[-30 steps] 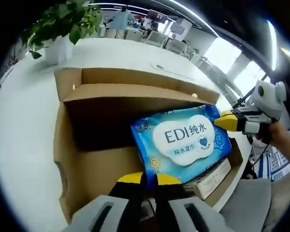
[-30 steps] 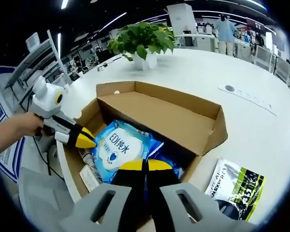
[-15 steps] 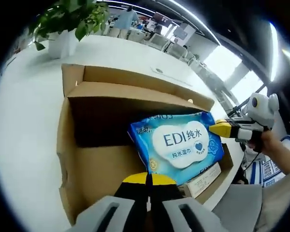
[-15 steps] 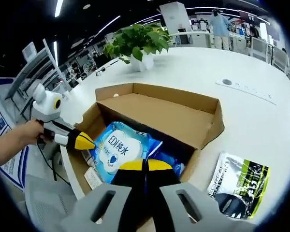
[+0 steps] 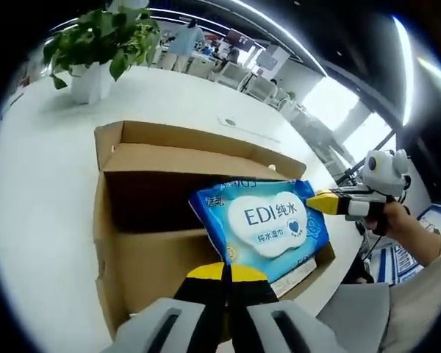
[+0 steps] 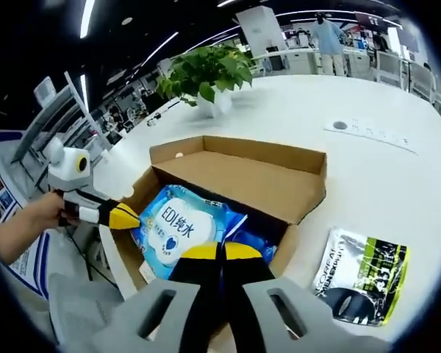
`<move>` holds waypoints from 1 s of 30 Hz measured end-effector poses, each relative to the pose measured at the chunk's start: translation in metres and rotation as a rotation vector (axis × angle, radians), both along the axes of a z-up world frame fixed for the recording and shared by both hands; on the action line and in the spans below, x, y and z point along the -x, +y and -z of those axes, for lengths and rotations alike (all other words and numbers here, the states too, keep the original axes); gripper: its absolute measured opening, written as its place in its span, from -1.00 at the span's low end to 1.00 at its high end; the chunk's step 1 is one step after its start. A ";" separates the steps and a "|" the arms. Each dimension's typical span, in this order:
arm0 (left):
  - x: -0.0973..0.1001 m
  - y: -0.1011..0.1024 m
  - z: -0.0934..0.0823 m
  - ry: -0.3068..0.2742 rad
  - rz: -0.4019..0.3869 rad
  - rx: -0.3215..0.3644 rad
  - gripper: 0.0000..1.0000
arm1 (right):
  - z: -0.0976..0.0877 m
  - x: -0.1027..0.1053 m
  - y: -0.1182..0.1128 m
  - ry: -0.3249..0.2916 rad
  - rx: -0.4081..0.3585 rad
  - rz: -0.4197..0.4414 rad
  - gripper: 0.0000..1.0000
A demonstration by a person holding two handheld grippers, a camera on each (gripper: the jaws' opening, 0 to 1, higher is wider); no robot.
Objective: Operate the shoe box by opening the lid, removing the specified soft item, and placing it in the target area until the item is outside and the box remains undamaged.
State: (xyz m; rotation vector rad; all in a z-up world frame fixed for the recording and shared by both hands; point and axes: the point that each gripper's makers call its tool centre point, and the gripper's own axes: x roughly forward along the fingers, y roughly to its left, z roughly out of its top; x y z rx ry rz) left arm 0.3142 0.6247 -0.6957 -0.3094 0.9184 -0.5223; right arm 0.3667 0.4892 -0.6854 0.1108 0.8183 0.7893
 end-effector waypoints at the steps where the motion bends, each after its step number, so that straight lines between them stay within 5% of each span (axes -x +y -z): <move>1: 0.000 -0.001 -0.001 -0.003 0.002 0.001 -1.00 | -0.001 0.000 -0.001 0.002 -0.004 0.003 -1.00; 14: -0.003 -0.024 -0.028 -0.041 0.024 0.039 -1.00 | -0.020 0.002 -0.029 0.015 -0.049 0.053 -1.00; 30: -0.017 -0.087 -0.044 -0.072 0.104 0.056 -1.00 | -0.035 -0.008 -0.090 0.004 -0.047 0.139 -1.00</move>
